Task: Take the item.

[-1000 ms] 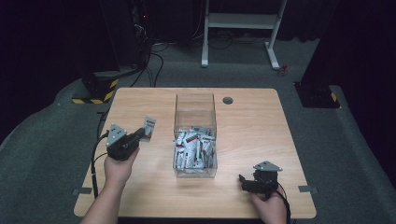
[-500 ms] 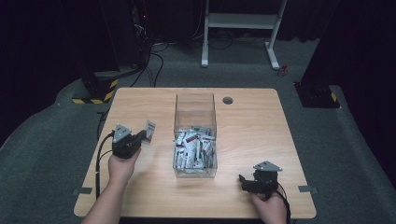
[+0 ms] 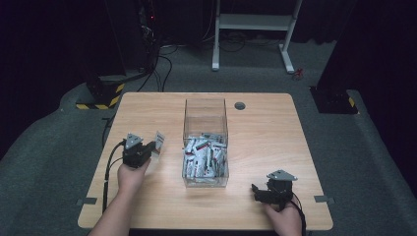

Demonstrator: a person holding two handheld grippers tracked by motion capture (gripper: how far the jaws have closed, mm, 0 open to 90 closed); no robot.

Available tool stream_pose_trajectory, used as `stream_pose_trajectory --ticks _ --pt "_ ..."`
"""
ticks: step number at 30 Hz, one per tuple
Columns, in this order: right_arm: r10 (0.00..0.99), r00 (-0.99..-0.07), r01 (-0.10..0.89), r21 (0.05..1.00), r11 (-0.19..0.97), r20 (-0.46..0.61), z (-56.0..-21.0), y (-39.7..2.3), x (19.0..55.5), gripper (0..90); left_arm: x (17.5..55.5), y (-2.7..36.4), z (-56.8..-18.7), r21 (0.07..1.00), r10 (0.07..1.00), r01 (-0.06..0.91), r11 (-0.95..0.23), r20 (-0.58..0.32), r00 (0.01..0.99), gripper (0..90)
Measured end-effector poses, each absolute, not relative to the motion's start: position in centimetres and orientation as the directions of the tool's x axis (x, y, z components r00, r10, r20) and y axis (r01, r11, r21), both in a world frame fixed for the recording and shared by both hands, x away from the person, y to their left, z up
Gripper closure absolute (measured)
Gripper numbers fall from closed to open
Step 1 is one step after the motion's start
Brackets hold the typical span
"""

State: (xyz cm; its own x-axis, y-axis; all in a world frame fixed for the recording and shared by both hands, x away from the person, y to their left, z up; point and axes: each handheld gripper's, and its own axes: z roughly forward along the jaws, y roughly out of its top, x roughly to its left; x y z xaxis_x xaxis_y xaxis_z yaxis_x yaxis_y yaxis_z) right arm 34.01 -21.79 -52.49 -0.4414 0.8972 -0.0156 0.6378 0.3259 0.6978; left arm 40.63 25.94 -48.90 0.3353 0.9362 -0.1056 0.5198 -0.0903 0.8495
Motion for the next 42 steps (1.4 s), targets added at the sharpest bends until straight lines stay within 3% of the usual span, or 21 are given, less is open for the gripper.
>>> stream_pose_trajectory --ticks 11,16,42 --pt "0.897 -0.441 0.638 0.698 0.326 -0.015 -52.5 -21.8 34.0 9.3 41.1 26.6 -49.3 0.836 0.940 0.546 -0.051 -0.144 0.309 85.8" --pt "0.897 -0.441 0.638 0.697 0.326 -0.015 -52.5 -21.8 34.0 9.3 40.8 26.7 -48.9 0.848 0.955 0.527 -0.053 -0.110 0.274 61.2" --pt "0.898 -0.440 0.639 0.698 0.324 -0.014 -52.5 -21.8 34.0 9.4 37.8 27.3 -48.5 0.835 0.943 0.540 -0.105 -0.089 0.320 38.3"
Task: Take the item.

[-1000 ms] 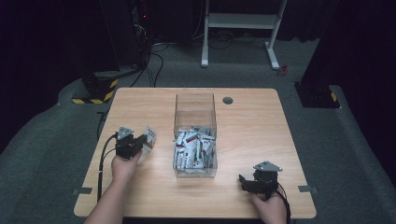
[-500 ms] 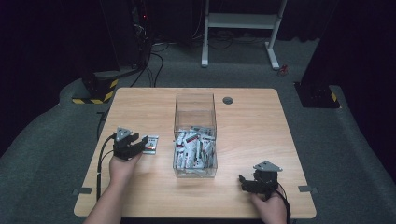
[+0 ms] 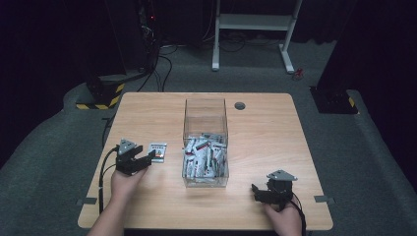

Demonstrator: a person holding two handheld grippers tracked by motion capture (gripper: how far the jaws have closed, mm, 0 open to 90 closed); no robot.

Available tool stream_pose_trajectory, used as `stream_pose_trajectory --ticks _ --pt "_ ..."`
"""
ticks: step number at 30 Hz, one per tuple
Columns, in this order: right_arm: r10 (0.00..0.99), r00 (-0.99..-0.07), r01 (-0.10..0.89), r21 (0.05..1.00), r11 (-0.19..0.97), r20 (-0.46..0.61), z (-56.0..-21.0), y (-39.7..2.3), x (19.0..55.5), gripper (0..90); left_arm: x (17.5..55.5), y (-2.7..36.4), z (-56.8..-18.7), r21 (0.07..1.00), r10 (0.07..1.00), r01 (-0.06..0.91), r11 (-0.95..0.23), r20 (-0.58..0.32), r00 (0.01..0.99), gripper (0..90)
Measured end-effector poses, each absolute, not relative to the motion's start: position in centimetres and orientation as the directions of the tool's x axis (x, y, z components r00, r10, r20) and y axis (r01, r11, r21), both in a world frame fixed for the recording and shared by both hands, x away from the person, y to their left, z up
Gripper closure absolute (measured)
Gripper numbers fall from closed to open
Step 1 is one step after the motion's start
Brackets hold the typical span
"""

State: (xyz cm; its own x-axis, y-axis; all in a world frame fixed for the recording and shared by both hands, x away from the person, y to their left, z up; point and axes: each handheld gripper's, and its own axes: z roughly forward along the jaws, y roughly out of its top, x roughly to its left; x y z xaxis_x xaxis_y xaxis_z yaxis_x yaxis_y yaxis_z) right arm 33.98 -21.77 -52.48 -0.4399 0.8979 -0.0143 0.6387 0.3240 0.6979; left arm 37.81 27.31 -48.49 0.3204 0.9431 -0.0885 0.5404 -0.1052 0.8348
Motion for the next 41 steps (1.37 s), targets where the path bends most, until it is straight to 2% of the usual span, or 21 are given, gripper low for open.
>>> stream_pose_trajectory --ticks 8,18,24,29,32,34,41 --pt "0.899 -0.438 0.640 0.697 0.323 -0.013 -52.5 -21.8 34.0 9.4 35.9 27.5 -49.5 0.820 0.934 0.564 -0.095 -0.123 0.336 36.2" --pt "0.899 -0.438 0.640 0.697 0.323 -0.013 -52.5 -21.8 34.0 9.4 33.3 26.6 -50.9 0.794 0.906 0.589 -0.153 -0.124 0.403 36.0" --pt "0.899 -0.437 0.641 0.697 0.321 -0.012 -52.5 -21.7 33.9 9.4 31.9 26.0 -51.7 0.763 0.892 0.608 -0.219 -0.095 0.441 34.1" --pt "0.900 -0.435 0.643 0.696 0.319 -0.011 -52.5 -21.7 33.9 9.4 31.6 26.0 -52.6 0.745 0.885 0.624 -0.237 -0.099 0.455 27.2" --pt "0.900 -0.436 0.642 0.696 0.320 -0.011 -52.5 -21.7 33.9 9.4 31.5 25.1 -52.7 0.735 0.883 0.603 -0.311 -0.012 0.470 24.5" --pt "0.900 -0.436 0.643 0.696 0.320 -0.011 -52.5 -21.7 33.9 9.4 31.6 24.8 -52.7 0.731 0.878 0.597 -0.330 0.005 0.479 22.3" --pt "0.900 -0.435 0.643 0.697 0.318 -0.010 -52.5 -21.7 33.9 9.4 31.5 24.9 -52.7 0.732 0.879 0.599 -0.324 -0.001 0.477 23.3"
